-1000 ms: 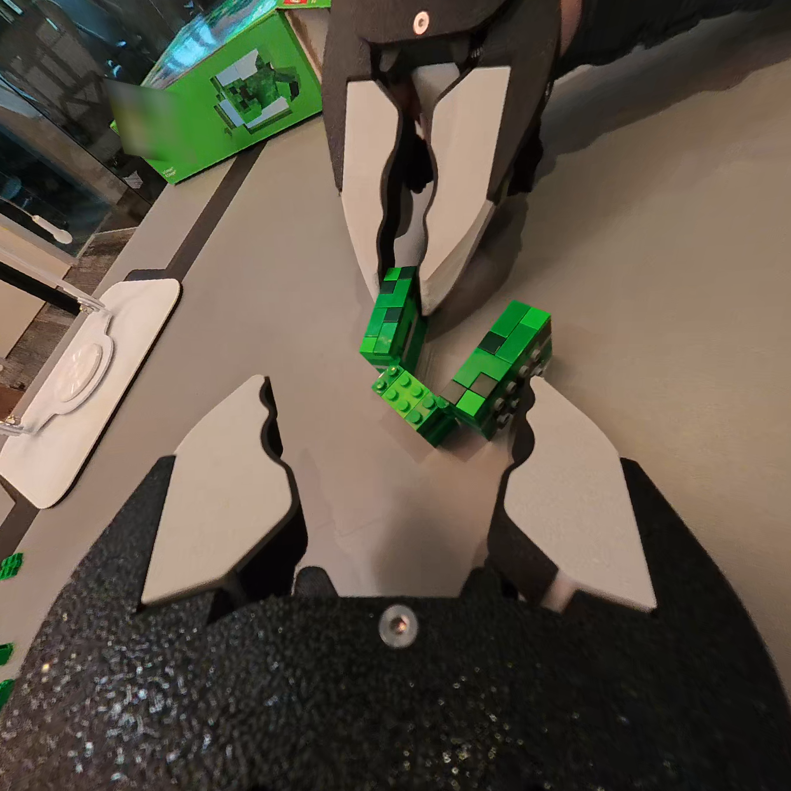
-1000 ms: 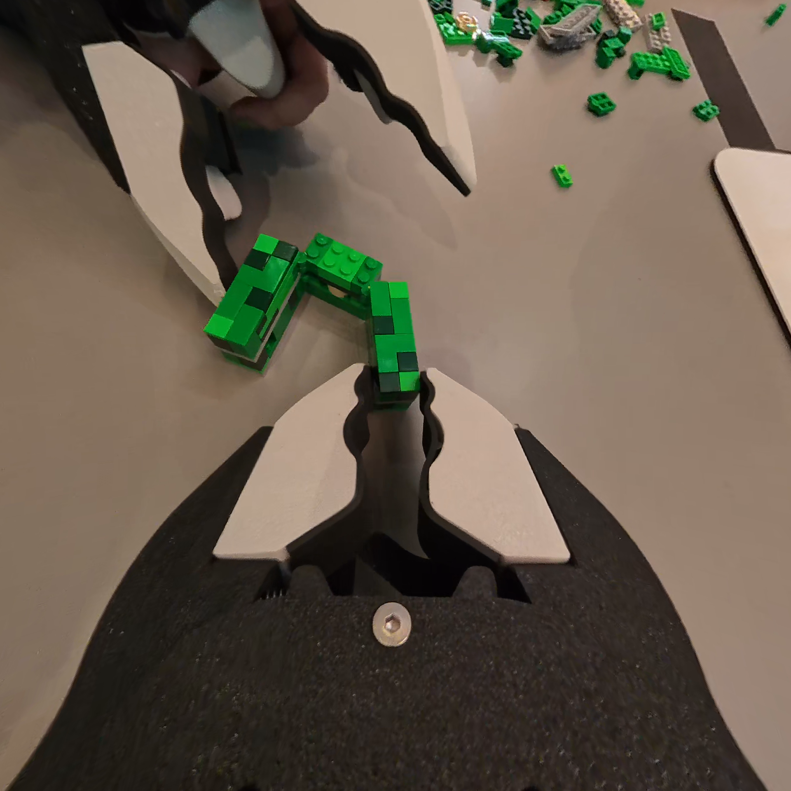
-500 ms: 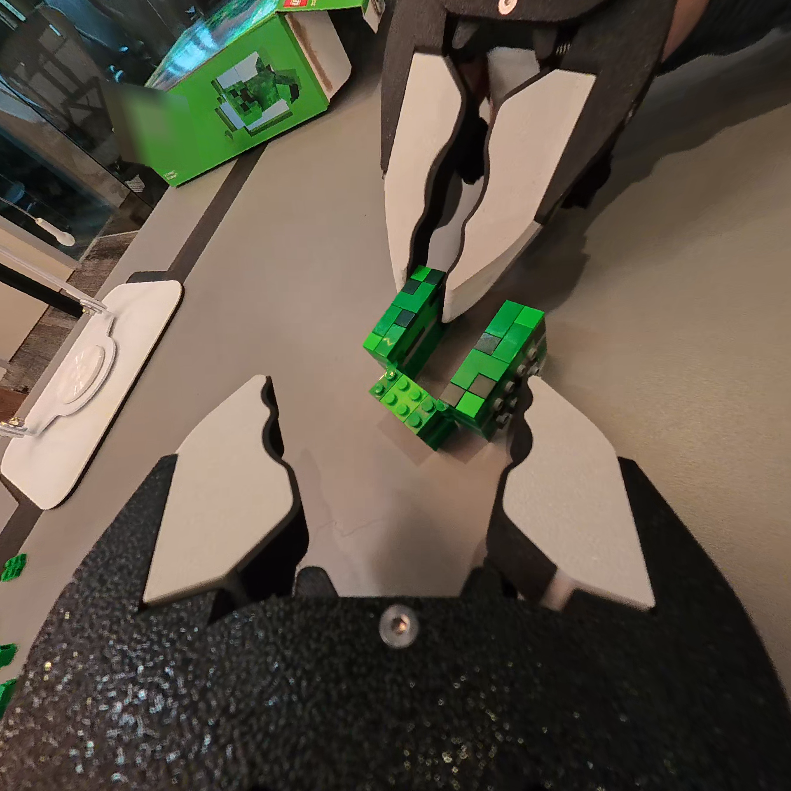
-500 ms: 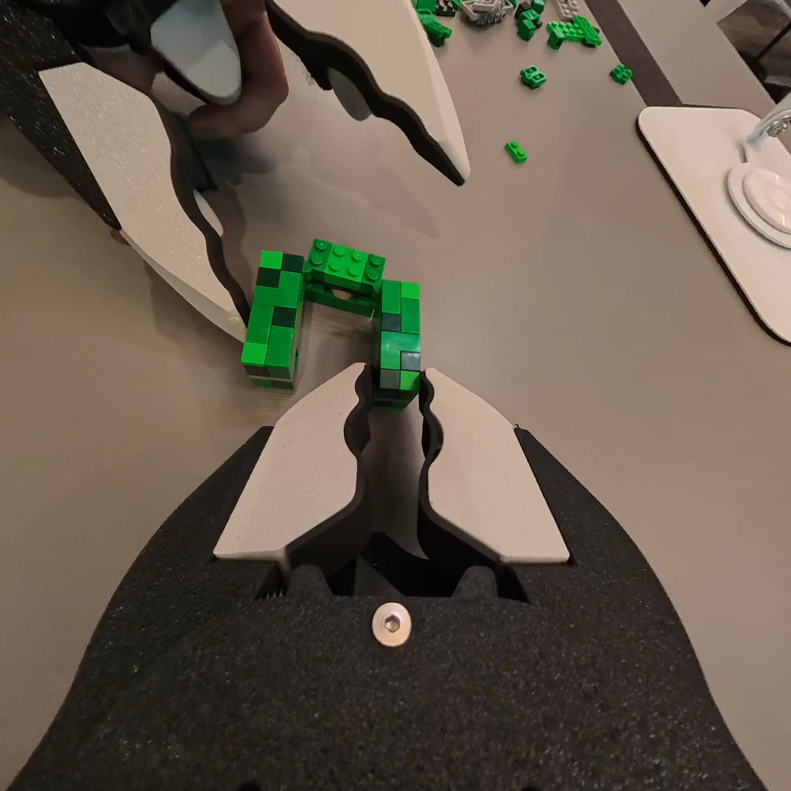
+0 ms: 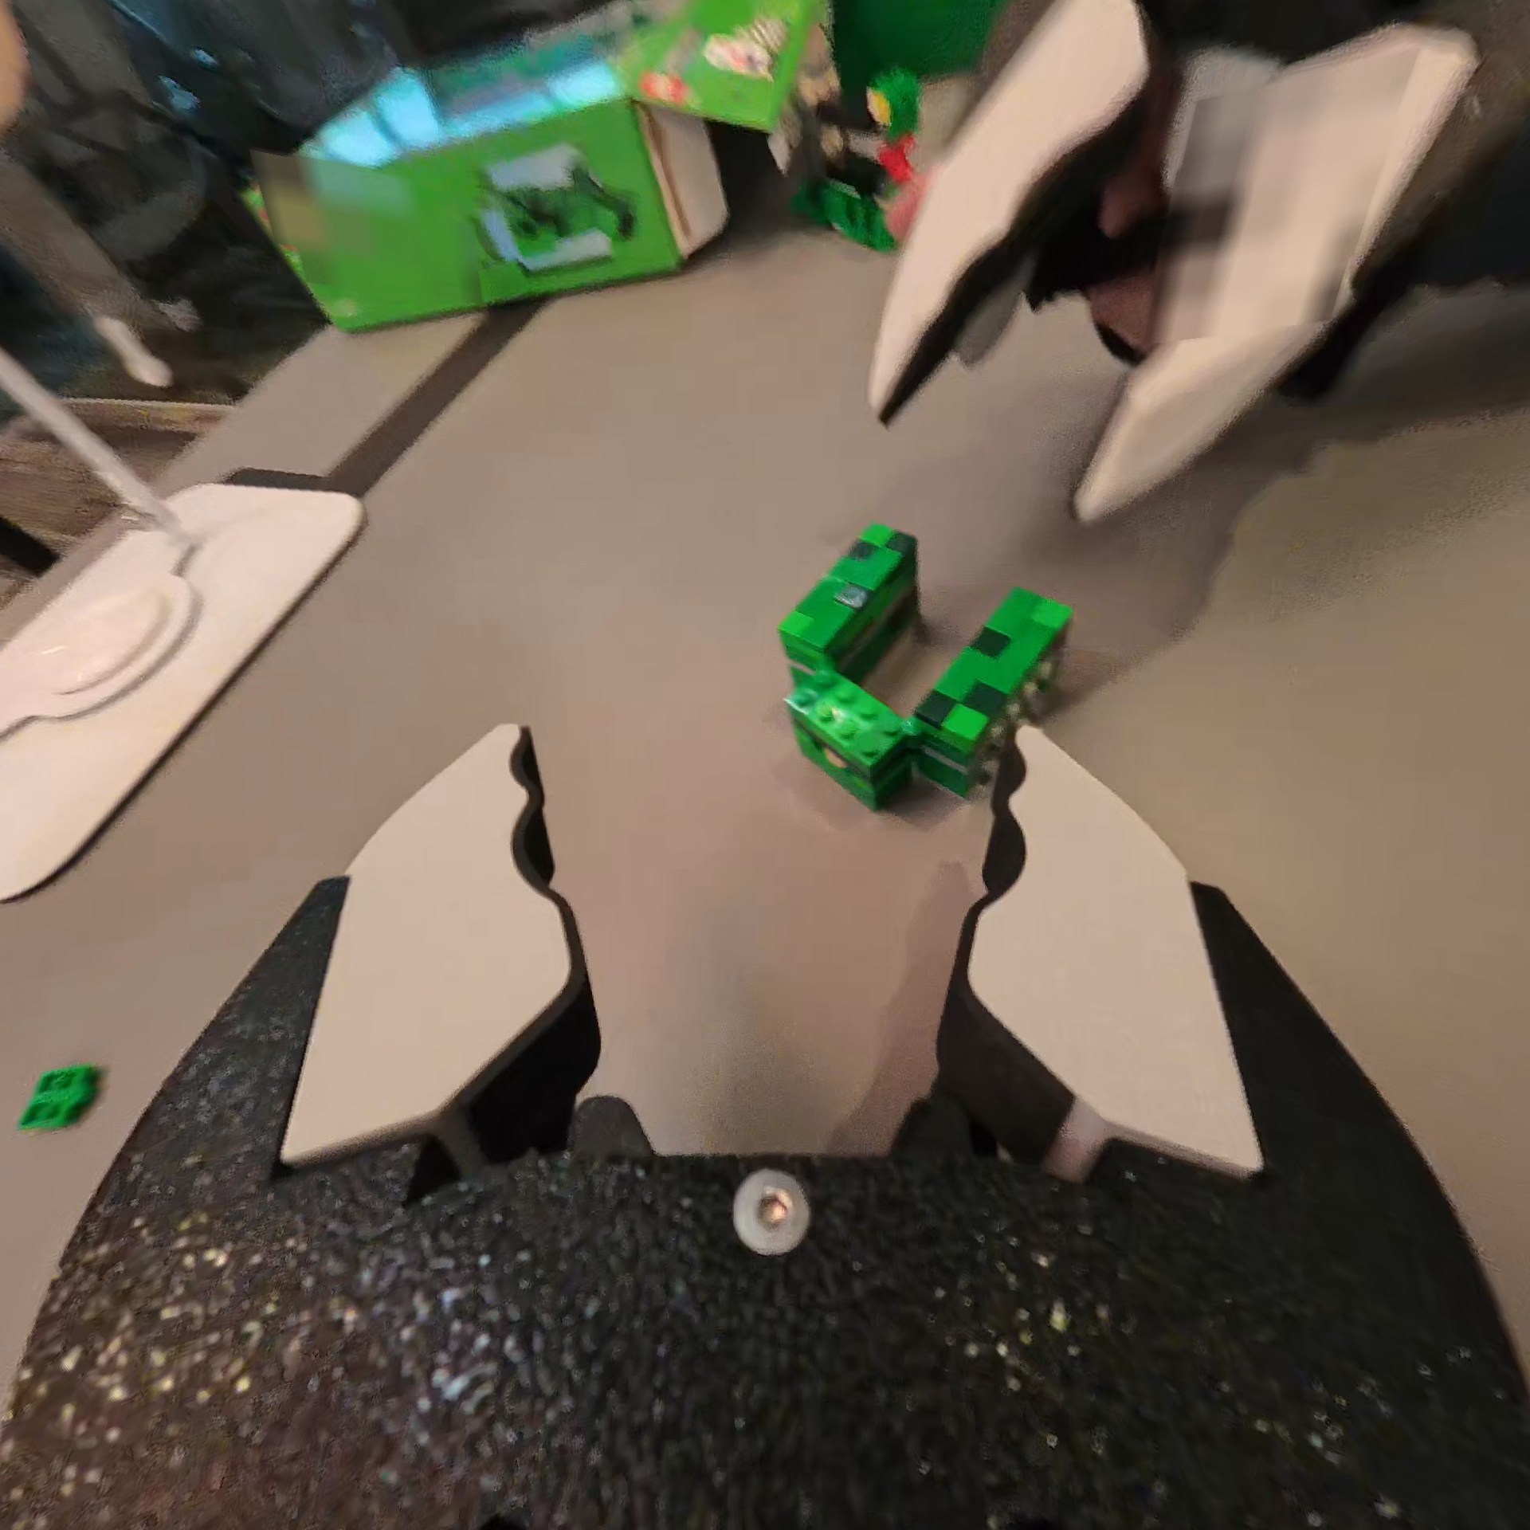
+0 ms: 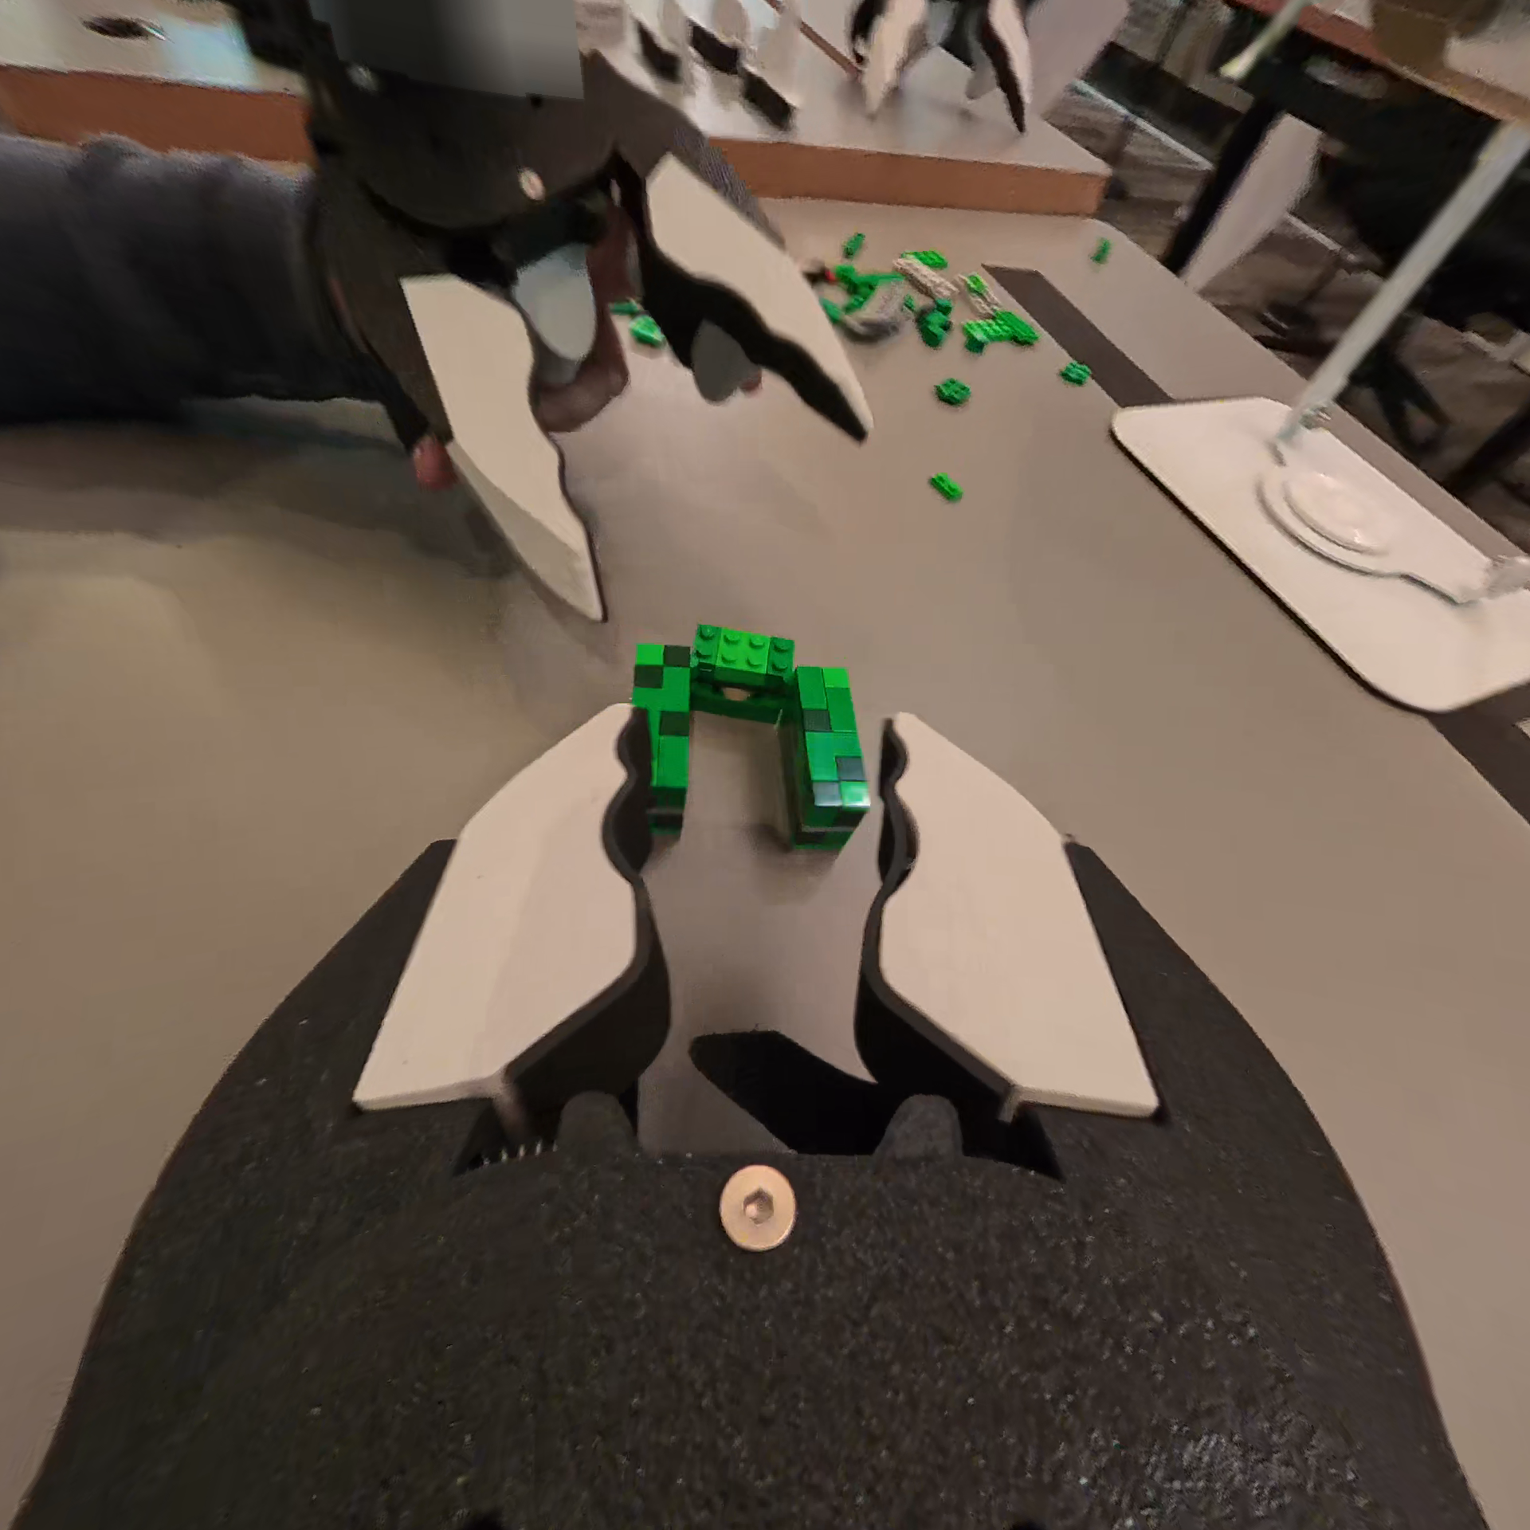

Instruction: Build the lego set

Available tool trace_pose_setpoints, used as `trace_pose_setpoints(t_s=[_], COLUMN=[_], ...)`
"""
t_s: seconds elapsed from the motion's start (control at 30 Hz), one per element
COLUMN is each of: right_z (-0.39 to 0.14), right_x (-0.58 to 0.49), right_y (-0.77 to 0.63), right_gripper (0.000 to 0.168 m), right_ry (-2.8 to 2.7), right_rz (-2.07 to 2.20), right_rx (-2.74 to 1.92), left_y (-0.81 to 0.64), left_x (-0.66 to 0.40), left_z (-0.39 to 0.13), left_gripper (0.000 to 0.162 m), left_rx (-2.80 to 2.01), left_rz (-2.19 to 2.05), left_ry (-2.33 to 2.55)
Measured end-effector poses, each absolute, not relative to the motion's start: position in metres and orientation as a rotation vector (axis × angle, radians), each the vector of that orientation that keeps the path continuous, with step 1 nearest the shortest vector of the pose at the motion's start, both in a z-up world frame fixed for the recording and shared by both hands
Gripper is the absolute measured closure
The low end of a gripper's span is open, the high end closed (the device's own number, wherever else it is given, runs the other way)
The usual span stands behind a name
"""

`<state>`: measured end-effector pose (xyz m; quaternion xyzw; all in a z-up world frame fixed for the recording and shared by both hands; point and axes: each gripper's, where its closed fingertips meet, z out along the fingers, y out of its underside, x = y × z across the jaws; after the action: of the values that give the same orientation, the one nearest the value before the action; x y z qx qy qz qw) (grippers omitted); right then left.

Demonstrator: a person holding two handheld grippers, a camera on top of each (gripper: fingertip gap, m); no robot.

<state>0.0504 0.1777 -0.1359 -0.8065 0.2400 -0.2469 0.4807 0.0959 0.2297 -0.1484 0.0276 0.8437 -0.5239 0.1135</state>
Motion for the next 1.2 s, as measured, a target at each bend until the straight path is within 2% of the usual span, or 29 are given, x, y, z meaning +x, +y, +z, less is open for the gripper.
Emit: trace_pose_setpoints(t_s=[0.07, 0.17, 0.3, 0.5, 0.6, 0.67, 0.73, 0.97, 1.2], right_z=[-0.148, -0.169, -0.170, -0.171, -0.167, -0.159, -0.157, -0.172, -0.175], right_x=[0.048, 0.048, 0.062, 0.098, 0.097, 0.084, 0.070, 0.067, 0.079], right_y=[0.188, 0.195, 0.176, 0.125, 0.125, 0.138, 0.152, 0.170, 0.166], right_gripper=[0.097, 0.082, 0.087, 0.101, 0.105, 0.122, 0.128, 0.129, 0.115], right_ry=[0.635, 0.660, 0.686, 1.001, 1.038, 0.979, 0.912, 0.881, 0.924], right_rz=[-0.659, -0.794, -1.048, -1.127, -1.019, -0.879, -0.730, -0.565, -0.565], right_rx=[-2.021, -2.152, -2.216, -2.091, -2.025, -1.962, -1.935, -2.005, -2.028], left_y=[0.234, 0.240, 0.242, 0.235, 0.225, 0.218, 0.213, 0.213, 0.197], left_x=[0.107, 0.119, 0.123, 0.106, 0.095, 0.087, 0.082, 0.087, 0.100], left_z=[-0.139, -0.137, -0.140, -0.155, -0.164, -0.169, -0.171, -0.172, -0.163], left_gripper=[0.061, 0.060, 0.061, 0.064, 0.060, 0.057, 0.054, 0.053, 0.043], left_rx=[0.005, -0.092, -0.128, -0.128, -0.117, -0.098, -0.077, -0.196, -0.252], left_rz=[-1.608, -1.641, -1.612, -1.566, -1.553, -1.549, -1.544, -1.497, -1.530], left_ry=[2.403, 2.371, 2.390, 2.579, 2.643, 2.675, 2.688, 2.702, 2.691])
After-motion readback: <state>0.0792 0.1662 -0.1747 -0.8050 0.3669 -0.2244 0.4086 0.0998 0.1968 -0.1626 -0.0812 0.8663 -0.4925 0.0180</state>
